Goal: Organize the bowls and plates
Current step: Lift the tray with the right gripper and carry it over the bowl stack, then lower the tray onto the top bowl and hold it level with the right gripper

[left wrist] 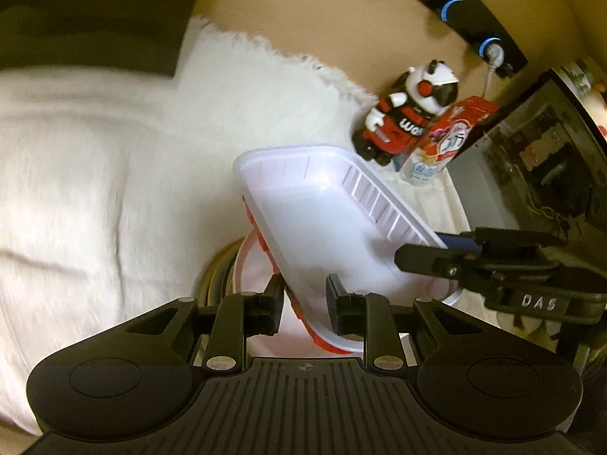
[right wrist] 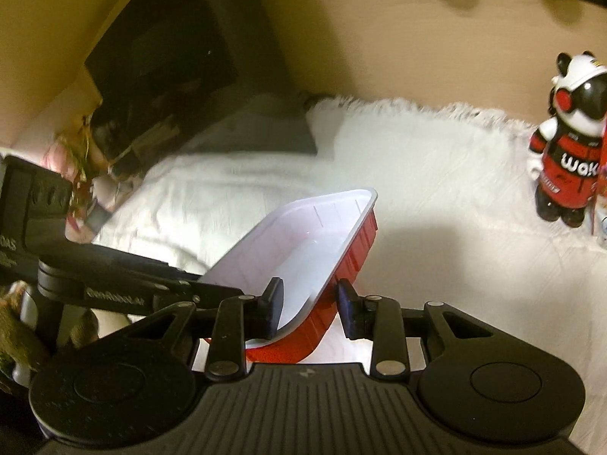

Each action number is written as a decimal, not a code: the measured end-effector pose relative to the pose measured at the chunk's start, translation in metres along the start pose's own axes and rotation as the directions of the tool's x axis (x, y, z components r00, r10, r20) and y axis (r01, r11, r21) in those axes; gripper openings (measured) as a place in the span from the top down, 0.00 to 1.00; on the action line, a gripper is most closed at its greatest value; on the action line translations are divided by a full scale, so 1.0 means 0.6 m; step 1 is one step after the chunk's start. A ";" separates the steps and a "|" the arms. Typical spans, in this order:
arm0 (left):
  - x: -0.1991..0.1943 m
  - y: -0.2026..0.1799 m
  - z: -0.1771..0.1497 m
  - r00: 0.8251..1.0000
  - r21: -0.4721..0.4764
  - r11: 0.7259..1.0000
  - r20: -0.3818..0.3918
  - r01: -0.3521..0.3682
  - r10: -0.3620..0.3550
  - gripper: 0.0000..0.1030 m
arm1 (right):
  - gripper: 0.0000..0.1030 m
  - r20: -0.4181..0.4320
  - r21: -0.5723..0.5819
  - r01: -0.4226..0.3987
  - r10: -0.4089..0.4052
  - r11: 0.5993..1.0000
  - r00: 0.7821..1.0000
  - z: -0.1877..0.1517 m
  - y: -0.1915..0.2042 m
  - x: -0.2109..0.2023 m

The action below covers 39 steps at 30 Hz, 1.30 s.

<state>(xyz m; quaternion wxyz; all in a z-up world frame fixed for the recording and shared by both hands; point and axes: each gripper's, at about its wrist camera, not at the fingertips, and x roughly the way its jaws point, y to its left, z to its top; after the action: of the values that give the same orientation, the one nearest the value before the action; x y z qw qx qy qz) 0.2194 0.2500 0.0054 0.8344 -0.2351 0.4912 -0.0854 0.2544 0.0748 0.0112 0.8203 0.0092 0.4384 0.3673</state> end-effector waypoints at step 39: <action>0.016 0.038 -0.034 0.994 -0.129 0.990 -0.080 0.061 -0.072 0.81 | 0.68 -0.082 -0.004 0.003 -0.003 1.000 0.997 -0.074 0.003 0.015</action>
<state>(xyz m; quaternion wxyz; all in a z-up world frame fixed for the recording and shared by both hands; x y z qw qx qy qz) 0.2046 0.2600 -0.0215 0.7931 -0.3000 0.5221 -0.0917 0.2241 0.0677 -0.0220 0.8021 -0.0082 0.4711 0.3668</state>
